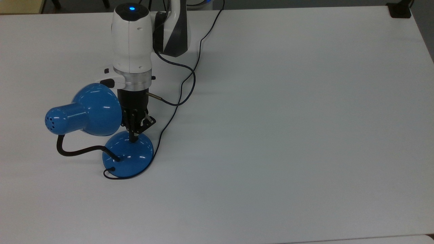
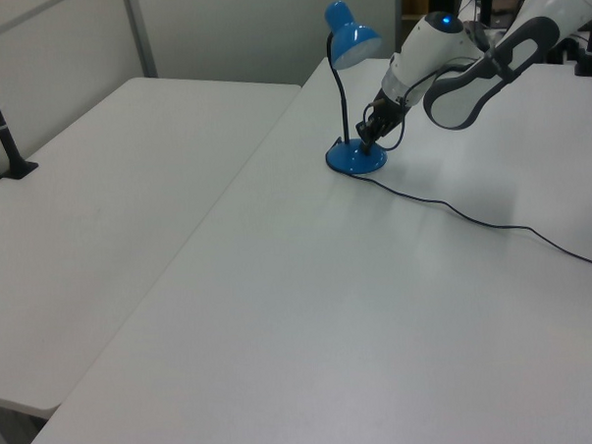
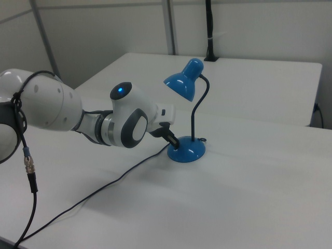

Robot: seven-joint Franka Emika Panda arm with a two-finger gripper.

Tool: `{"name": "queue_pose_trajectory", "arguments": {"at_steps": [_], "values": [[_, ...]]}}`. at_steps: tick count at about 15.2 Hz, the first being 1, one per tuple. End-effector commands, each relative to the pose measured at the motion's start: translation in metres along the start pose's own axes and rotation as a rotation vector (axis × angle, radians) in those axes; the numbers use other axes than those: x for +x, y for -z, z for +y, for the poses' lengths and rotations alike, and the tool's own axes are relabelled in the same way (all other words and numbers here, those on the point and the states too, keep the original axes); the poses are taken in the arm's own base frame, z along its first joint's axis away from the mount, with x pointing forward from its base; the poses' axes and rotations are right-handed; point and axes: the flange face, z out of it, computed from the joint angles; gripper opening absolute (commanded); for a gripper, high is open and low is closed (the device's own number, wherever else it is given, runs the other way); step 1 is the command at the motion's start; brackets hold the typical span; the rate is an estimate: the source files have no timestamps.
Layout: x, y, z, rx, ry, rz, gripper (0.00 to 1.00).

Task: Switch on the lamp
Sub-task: 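Press down on the black switch on the lamp base with the gripper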

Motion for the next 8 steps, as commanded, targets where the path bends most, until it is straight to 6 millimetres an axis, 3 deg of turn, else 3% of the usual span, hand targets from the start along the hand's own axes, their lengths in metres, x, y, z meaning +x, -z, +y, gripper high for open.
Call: {"name": "queue_pose_trajectory", "arguments": {"at_steps": [1,8], "values": [[0.0045,-0.0059,-0.0018,0.005,-0.001,0.028,0.00],[0.0008,-0.0155,0.0058,-0.004,0.025,0.032,0.00]]}}
